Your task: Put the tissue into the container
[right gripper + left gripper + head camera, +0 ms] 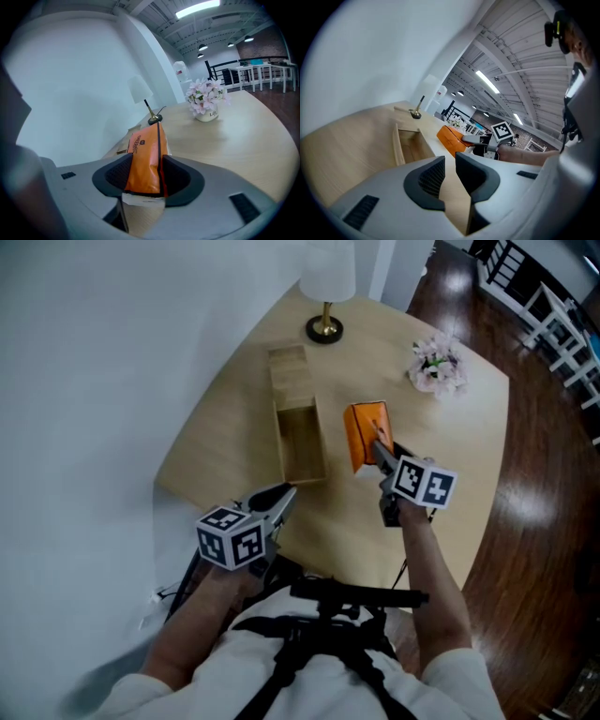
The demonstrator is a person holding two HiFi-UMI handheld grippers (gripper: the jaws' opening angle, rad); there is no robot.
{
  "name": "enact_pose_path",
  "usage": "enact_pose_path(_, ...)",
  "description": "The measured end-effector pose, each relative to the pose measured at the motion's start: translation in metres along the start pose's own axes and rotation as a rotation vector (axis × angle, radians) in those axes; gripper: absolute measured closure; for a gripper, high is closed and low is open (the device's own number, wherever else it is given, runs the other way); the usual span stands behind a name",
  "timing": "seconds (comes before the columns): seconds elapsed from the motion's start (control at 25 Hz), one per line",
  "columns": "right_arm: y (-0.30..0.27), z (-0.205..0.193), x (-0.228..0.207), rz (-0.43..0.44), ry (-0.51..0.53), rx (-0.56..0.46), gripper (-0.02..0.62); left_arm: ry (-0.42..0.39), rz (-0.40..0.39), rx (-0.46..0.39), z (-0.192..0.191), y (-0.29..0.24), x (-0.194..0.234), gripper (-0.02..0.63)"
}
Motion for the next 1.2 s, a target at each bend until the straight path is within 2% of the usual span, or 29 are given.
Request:
enact_pose_path(0.64,-0.053,0.001,0.087,0.095,0.03,0.018,0.4,0.038,0.04,-0.032,0.006,0.034,0.038,0.552)
enact_pose_path(0.92,-0.071,-0.008,0.11,0.087,0.037,0.048,0.4,0.054,0.035,-0.04,0.011,0.039,0.05,0.552)
enact_pose_path(1.2,-0.087,-0.021,0.125,0.044,0.065,0.076,0.402,0.067,0.024,-0.037,0.012,0.04,0.057,0.552)
Point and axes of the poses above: the fingertips, and each gripper's own axes: y backward along the fingers, x to its left, z out of its top, the point moved 6 cm from there along y, backward along the fingers, and after that the axes turned 5 degrees about y, right-handed, at the moved point
